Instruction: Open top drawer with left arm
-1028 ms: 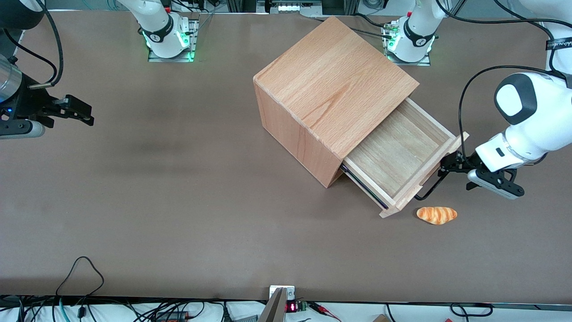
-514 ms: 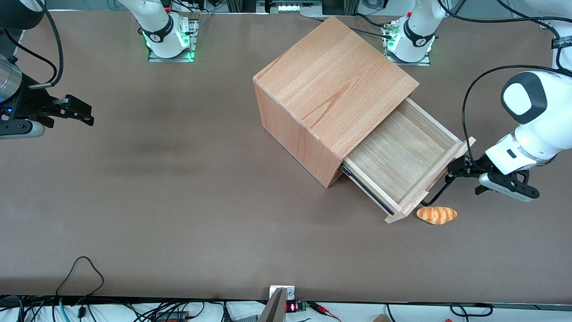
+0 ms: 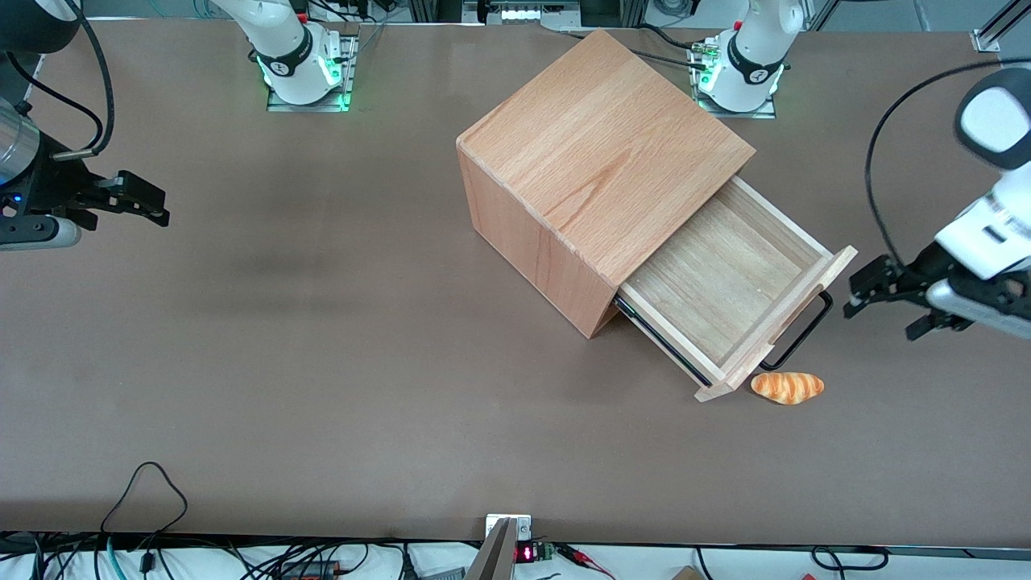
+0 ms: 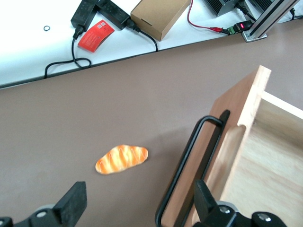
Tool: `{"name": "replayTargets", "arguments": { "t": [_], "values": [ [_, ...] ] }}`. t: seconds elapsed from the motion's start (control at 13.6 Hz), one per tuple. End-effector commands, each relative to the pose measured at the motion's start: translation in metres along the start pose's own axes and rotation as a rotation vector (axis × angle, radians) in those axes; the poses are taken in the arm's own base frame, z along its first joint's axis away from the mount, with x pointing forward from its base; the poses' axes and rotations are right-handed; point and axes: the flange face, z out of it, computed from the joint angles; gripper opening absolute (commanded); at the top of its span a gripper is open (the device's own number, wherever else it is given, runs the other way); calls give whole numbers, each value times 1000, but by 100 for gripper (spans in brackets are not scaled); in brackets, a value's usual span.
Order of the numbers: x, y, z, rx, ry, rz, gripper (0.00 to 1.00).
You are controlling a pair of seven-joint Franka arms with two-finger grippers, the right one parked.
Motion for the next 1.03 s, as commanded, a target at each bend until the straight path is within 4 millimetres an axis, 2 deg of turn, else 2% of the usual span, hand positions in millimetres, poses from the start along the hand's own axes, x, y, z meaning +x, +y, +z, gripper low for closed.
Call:
{"name": "replayTargets", "arguments": {
  "t": [0.0,0.22,0.51,0.73,0.95],
  "values": [
    [-18,6,-46,1,-49,-22,100],
    [-43,12,-89,53,-156,-90,100],
    [-68,22,-120,144,-261,-213,100],
    [-78,23,-127,204,-320,-283,100],
    [-78,15,-118,204,-341,-292,100]
  ]
}}
